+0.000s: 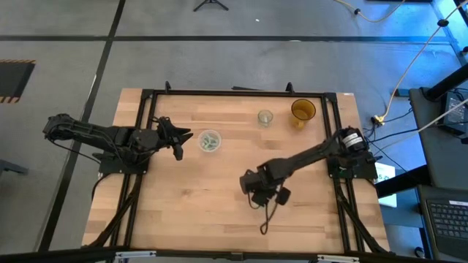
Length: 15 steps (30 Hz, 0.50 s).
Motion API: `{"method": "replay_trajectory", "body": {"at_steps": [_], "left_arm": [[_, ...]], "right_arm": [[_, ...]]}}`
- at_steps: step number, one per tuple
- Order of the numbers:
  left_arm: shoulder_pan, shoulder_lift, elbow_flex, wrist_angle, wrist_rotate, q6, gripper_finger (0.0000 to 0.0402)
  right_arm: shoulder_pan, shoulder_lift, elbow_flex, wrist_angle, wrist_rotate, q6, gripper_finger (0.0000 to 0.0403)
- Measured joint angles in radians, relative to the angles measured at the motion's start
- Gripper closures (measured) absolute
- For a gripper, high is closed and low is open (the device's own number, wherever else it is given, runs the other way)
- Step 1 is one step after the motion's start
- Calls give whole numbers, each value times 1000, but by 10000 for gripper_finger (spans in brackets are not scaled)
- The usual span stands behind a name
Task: Pick and place Stevia / Truvia into bins
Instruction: Put the stevia packet into the transparent container
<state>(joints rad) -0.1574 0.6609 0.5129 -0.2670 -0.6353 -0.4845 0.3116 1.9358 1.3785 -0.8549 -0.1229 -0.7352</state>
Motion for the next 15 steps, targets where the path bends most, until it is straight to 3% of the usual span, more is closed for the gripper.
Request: {"method": "replay_trajectory", "body": {"at_steps": [8,15], "left_arm": [[0,0,0,-4,0,51,304],[0,0,0,1,0,26,304]], "right_arm": [[33,0,-118,177,3,76,317],[33,0,-176,274,84,103,317]]}}
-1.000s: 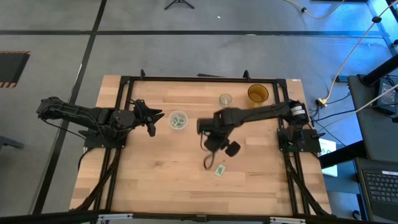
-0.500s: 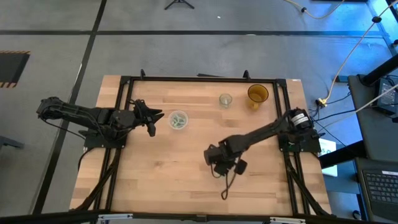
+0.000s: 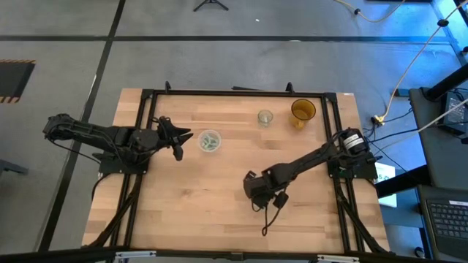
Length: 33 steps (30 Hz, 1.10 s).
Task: Pick and place Stevia / Truvia into bins
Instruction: Put the stevia packet into the transparent container
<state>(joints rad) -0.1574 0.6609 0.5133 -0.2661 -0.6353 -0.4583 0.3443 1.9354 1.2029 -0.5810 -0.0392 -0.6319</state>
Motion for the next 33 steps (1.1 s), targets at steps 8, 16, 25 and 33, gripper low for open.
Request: {"method": "replay_trajectory", "body": {"at_steps": [8,16,25,33], "left_arm": [[0,0,0,0,0,-3,304],[0,0,0,0,0,-1,304],[0,0,0,-1,0,1,304],[0,0,0,-2,0,1,304]], "right_arm": [[1,-8,-58,66,1,5,317],[1,-6,-78,70,0,24,327],[2,-5,-80,76,1,22,396],[1,-5,-81,77,2,22,394]]}}
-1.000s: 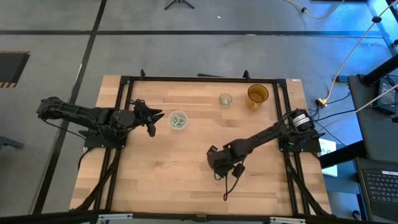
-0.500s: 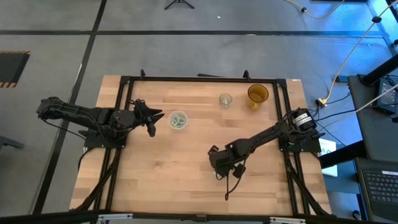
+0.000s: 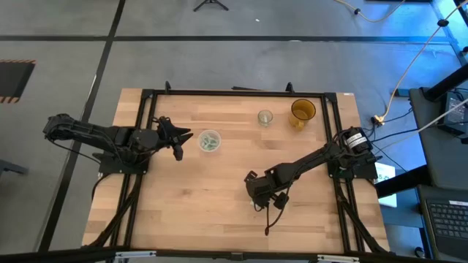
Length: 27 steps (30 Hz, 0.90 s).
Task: Pick and place Stevia / Truvia into bins
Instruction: Put the stevia packet into the transparent container
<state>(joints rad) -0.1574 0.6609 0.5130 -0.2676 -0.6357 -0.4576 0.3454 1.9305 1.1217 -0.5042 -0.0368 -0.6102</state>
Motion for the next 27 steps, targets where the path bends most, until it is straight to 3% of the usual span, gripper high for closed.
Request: {"method": "replay_trajectory", "body": {"at_steps": [15,21,27], "left_arm": [[0,0,0,0,15,-1,304],[0,0,0,-4,84,0,304],[0,-14,0,-54,189,50,304]], "right_arm": [[-71,11,227,-217,84,-19,400],[-153,11,368,-204,84,15,401],[-260,9,463,-65,81,114,401]]}}
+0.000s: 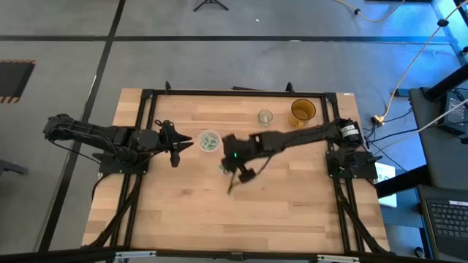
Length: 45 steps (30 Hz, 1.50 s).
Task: Pick and place Stevia / Truvia into bins
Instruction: Put the stevia packet into the transparent container
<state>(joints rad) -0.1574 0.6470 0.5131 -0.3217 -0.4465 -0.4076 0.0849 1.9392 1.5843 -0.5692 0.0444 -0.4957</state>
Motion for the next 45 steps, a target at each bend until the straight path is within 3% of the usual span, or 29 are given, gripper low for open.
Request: {"method": "replay_trajectory", "body": {"at_steps": [7,17,26,45], "left_arm": [[0,-37,0,1,92,2,304],[0,-54,0,4,98,3,304],[0,-55,0,4,98,3,304],[0,-55,0,3,99,3,304]], "right_arm": [[-104,23,2,206,0,24,401],[-176,169,2,395,-4,124,402],[-208,239,2,402,-12,177,402],[-220,244,2,394,-12,173,393]]}}
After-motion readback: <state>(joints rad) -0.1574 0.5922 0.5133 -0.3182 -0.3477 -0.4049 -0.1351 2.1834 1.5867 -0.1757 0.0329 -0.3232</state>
